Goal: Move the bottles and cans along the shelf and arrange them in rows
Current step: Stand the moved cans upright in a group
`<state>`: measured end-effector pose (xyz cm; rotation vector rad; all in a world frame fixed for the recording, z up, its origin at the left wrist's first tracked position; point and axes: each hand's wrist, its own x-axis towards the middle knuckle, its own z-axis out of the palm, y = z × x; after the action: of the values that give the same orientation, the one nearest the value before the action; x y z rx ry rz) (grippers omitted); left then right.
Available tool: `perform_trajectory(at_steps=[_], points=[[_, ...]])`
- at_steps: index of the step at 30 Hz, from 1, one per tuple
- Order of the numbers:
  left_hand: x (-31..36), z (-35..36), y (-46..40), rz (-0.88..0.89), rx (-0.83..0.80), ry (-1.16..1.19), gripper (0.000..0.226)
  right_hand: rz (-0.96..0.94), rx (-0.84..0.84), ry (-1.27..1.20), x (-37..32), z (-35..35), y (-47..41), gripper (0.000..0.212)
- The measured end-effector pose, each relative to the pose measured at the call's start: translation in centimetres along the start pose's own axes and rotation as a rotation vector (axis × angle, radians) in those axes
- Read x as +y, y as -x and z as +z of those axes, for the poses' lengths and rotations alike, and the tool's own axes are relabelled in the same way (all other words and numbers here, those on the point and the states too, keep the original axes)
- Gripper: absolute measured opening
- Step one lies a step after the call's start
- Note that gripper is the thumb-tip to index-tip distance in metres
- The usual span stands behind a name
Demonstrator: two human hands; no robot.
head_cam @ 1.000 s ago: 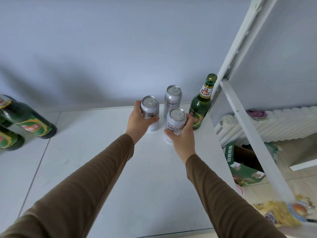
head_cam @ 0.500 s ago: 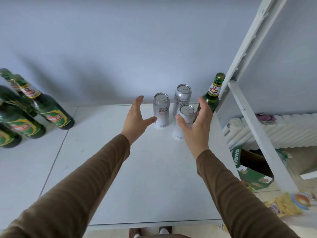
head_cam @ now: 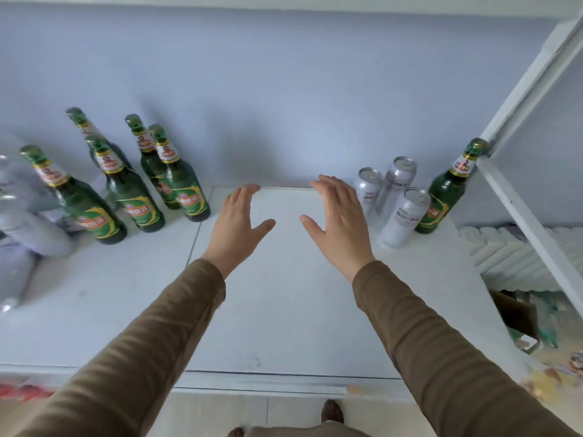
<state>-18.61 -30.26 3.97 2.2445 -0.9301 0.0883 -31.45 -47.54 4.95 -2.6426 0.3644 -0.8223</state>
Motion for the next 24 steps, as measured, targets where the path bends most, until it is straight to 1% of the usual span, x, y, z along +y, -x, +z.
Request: perform_trajectory(at_steps=[4,8,12,16,20,24], points=[[-5.5,-4.6,3.1,-0.036,-0.022,-0.085,0.065,0.021,-0.097,0.001,-6.2,3.9,0.6,0.055],[-9.6,-8.1,5.3,-0.071,-0.046,-0.143,0.067,0.033,-0.155,-0.024,-11.0,6.8,1.1,0.055],[-12.4,-10.5,6.6,-0.084,-0.060,-0.207,0.068,0.016,-0.219,-0.013,-14.1,9.0,0.6,0.056],[-15.1,-12.2,8.0,-0.138,-0.062,-0.272,0.067,-0.005,-0.275,-0.063,-16.3,11.8,-0.1,0.057],[-17.6,-14.0,9.6,-0.172,-0.074,-0.288,0.065,-0.013,-0.296,-0.097,-18.8,14.2,-0.2,0.058],[-20.2,-17.2,11.1,-0.204,-0.032,-0.299,0.065,-0.046,-0.328,-0.125,-22.8,16.0,-0.4,0.057]])
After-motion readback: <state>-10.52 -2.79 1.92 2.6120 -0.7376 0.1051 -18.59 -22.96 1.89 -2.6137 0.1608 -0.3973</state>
